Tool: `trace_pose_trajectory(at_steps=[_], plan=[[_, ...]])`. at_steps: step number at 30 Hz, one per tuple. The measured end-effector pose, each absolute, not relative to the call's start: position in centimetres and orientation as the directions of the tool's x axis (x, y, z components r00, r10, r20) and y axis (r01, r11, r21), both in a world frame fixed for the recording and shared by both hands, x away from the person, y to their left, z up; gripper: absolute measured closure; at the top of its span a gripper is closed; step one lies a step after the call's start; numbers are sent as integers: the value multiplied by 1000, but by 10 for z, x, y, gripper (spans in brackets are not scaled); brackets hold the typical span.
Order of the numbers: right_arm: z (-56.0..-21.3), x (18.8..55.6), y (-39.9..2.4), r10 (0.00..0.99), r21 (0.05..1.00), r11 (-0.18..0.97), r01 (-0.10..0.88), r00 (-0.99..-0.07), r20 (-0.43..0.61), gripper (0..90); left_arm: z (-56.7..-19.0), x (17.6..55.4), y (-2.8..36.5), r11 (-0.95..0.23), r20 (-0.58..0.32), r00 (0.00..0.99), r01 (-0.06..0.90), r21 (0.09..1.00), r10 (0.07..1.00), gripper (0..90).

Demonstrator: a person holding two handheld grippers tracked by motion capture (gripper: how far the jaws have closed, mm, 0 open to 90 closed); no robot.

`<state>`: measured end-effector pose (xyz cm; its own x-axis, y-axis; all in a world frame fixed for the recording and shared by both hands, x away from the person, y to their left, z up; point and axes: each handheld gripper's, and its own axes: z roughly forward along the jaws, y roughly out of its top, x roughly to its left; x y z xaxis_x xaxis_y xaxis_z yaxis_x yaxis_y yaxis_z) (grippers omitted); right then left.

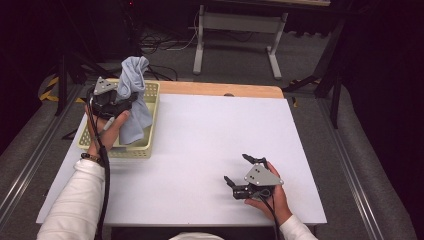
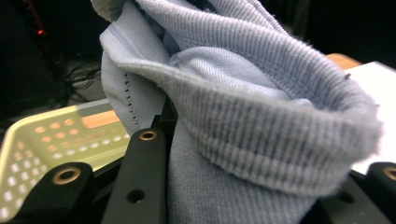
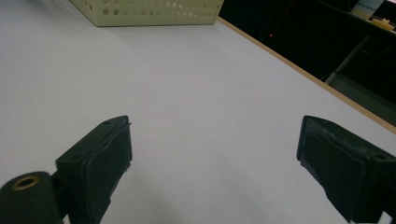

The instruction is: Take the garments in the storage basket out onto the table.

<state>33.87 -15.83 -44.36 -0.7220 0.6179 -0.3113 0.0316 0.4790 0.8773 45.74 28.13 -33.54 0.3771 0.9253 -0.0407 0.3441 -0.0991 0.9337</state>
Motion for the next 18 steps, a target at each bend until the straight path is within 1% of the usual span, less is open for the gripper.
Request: trace_pose_trajectory(at_steps=[2, 7, 16, 18], plan=[[-444, 339, -158, 619, 876, 480, 32, -721, -313, 109, -334, 453, 277, -84, -58, 397, 331, 940, 916, 665], [-444, 339, -158, 618, 877, 479, 31, -722, -311, 109, -331, 442, 262, -82, -63, 446, 300, 950, 893, 665], [-444, 339, -159, 621, 879, 477, 30, -719, -312, 109, -317, 421, 234, -123, -24, 532, 239, 963, 846, 665], [-444, 339, -159, 619, 877, 479, 32, -721, -312, 109, -315, 417, 228, -116, -41, 566, 239, 964, 823, 665]])
